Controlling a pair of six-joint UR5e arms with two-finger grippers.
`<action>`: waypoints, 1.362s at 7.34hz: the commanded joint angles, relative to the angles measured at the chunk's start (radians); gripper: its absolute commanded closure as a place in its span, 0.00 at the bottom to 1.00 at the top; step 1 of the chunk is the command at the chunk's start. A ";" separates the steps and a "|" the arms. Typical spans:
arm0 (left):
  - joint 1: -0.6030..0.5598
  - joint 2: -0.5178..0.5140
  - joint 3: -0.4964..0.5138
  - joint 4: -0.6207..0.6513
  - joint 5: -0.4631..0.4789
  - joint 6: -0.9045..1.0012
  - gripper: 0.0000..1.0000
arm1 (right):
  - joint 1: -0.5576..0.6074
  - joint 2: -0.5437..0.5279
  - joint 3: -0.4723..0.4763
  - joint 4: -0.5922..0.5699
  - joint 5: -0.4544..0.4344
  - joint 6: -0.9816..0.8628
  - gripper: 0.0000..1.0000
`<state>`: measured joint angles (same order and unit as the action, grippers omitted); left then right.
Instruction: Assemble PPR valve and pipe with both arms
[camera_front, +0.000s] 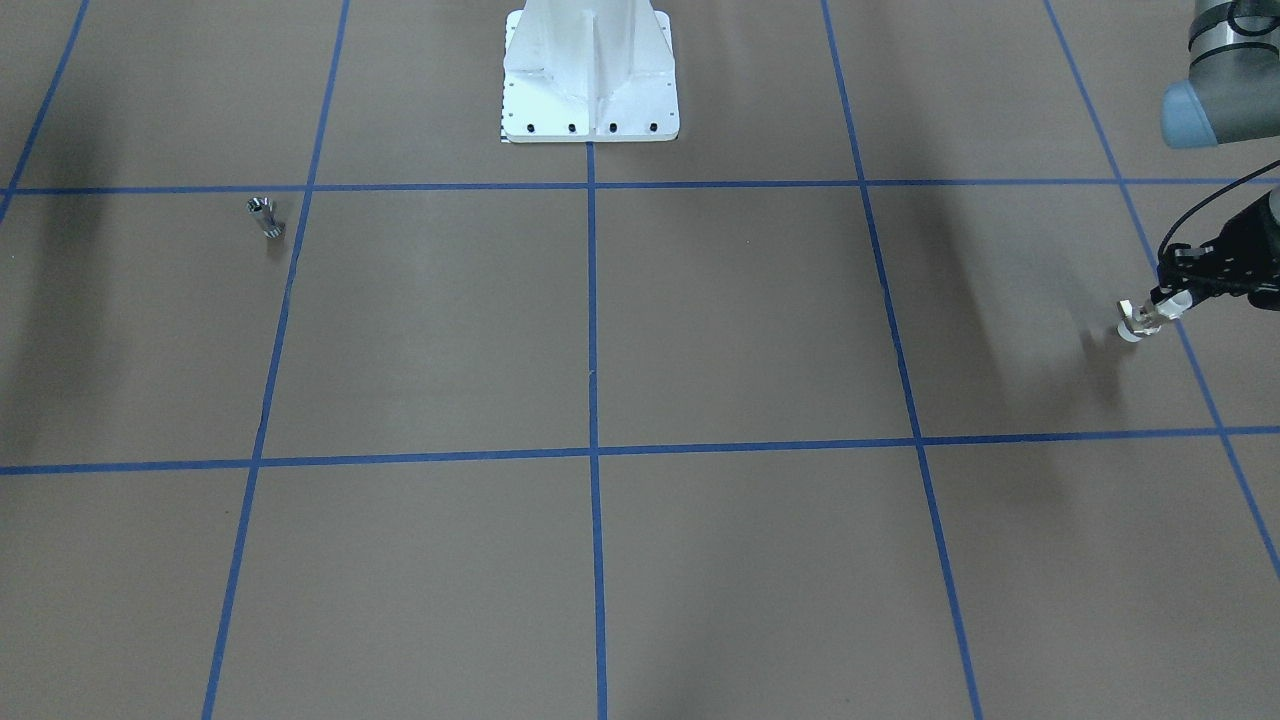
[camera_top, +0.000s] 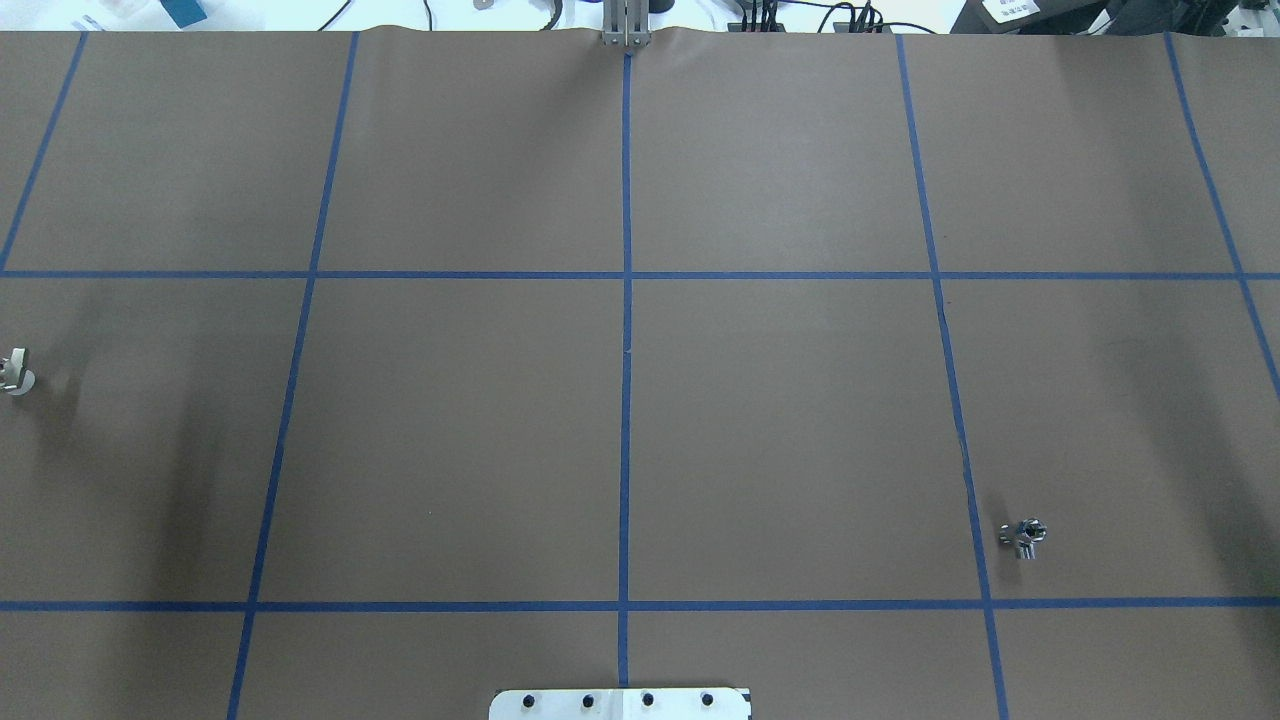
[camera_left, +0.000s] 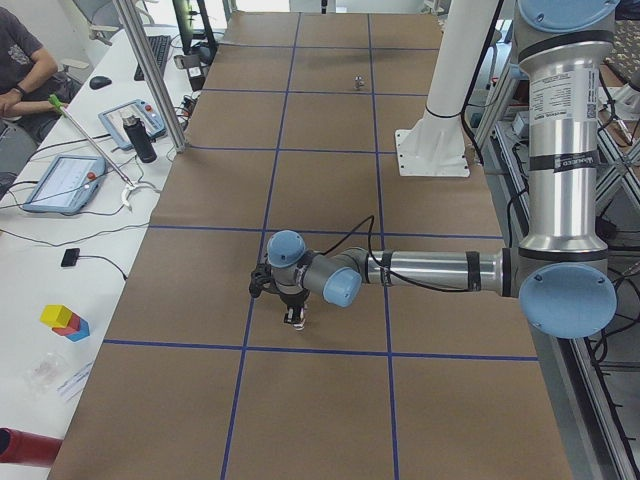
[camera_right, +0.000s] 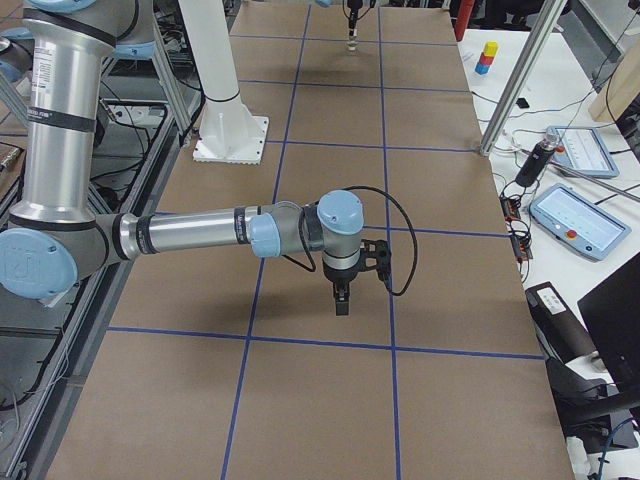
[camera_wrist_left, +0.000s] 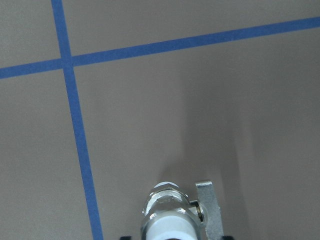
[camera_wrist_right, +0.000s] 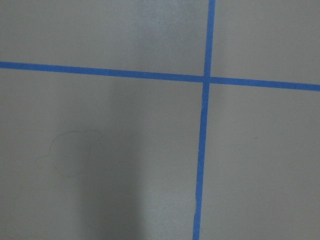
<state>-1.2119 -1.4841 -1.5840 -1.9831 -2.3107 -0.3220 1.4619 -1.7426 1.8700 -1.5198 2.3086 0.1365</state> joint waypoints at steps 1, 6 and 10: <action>0.000 -0.011 -0.001 0.007 0.001 0.000 1.00 | 0.000 0.000 0.000 0.000 0.000 0.000 0.01; 0.250 -0.187 -0.443 0.366 0.013 -0.516 1.00 | 0.000 -0.002 0.000 0.004 0.002 -0.002 0.01; 0.621 -0.785 -0.239 0.581 0.237 -0.992 1.00 | 0.000 -0.003 -0.008 0.004 0.003 -0.003 0.01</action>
<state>-0.6530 -2.0895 -1.9173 -1.4671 -2.1206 -1.2329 1.4619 -1.7453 1.8645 -1.5157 2.3101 0.1347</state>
